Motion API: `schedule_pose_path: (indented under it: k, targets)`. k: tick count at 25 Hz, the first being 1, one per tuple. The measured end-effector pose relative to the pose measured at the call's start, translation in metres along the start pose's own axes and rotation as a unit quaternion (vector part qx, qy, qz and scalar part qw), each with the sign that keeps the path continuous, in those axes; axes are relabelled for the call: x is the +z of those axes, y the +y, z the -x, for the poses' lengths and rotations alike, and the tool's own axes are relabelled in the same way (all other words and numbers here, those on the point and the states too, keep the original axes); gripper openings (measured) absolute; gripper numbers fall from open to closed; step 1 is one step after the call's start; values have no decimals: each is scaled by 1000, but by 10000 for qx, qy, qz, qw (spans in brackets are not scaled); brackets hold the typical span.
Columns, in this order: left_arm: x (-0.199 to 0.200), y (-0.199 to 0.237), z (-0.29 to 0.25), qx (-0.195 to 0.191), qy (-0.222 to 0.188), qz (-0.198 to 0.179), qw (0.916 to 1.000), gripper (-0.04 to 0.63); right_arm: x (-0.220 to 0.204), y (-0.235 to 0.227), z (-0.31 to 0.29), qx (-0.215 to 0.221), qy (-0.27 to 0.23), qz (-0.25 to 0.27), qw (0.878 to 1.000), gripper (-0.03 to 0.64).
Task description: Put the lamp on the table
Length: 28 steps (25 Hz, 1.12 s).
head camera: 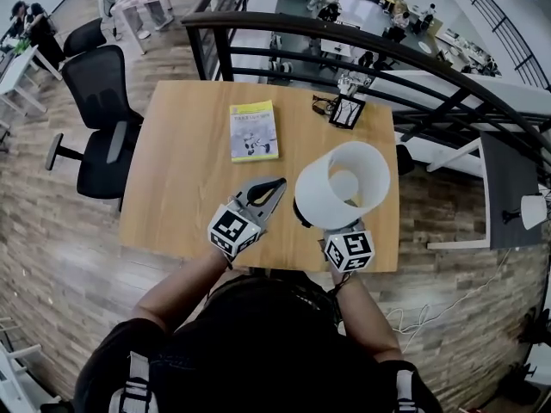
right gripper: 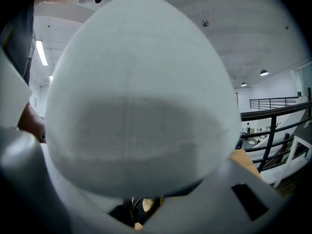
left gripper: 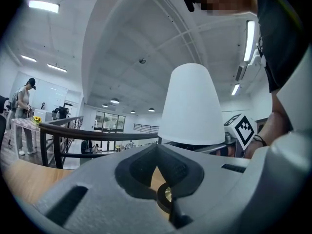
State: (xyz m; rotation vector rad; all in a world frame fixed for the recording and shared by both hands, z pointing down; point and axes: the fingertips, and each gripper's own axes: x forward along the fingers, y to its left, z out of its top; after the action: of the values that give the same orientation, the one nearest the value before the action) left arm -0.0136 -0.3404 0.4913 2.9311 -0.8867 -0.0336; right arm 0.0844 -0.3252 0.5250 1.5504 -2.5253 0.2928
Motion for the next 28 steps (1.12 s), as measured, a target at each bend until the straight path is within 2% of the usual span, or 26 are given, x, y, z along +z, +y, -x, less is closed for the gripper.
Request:
schedule_pose_path:
  k: [7,12,15,21,28]
  targets:
    - [-22,16,-18,121,184,222,9995,8,-14,-23,-24,40,133,-5,9999,118]
    - [-37,31,-32,276,260,103,9992,8,-29,-41,-39,36,241,-78,9997,118]
    - [-50,39,-45,372,366,204,9984,8,-39,-51,-46,67,331,-55,9994,118]
    - [-72,52,-65,342,549,498,9967,8,-59,-68,-67,76,458,-92,9989,118]
    - [-95,54,-83,272,781,545,9951,8,-89,-86,-90,166,699,-179,9973,118]
